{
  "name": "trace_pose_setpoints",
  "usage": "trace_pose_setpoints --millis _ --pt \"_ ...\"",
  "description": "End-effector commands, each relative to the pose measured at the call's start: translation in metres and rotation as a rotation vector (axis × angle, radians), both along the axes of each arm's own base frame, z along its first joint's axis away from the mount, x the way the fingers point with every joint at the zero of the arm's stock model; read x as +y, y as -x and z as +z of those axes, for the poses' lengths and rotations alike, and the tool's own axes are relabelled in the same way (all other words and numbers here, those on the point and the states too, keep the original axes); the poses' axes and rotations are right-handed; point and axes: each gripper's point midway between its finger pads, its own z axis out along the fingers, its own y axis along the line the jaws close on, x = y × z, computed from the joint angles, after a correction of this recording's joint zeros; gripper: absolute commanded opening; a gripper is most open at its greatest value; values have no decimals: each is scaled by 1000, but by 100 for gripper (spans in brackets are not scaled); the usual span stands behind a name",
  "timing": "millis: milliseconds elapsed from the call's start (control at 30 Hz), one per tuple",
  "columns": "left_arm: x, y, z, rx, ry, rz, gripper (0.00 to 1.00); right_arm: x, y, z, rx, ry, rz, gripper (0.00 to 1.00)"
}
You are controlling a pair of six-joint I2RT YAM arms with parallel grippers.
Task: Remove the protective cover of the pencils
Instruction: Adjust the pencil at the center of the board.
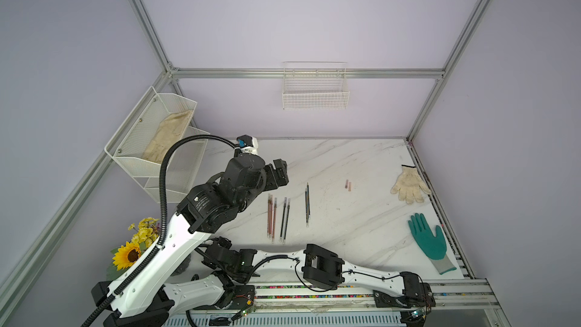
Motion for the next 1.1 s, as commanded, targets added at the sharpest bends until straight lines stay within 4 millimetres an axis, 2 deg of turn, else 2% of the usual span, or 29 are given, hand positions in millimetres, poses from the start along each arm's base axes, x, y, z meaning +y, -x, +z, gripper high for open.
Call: trace_pose_setpoints --millis 0,133,333,567,667,933,1067 --pt "0 -1 -1 -18 -5 -10 98 -1 13 -1 4 26 15 23" --pt "1 0 -1 -18 -3 -9 98 0 13 7 -17 13 27 30" --pt "2 1 1 -22 -1 -12 98 2 13 26 -96 2 50 36" --pt "3 2 1 -24 -1 -11 98 4 19 31 -212 44 85 57" --pt "2 2 0 -21 -2 -13 98 4 19 34 -285 64 68 63" --pt "5 3 2 -27 3 -13 98 5 10 31 -245 55 39 63" --pt "6 4 3 -28 3 -11 98 4 4 26 -115 22 63 61"
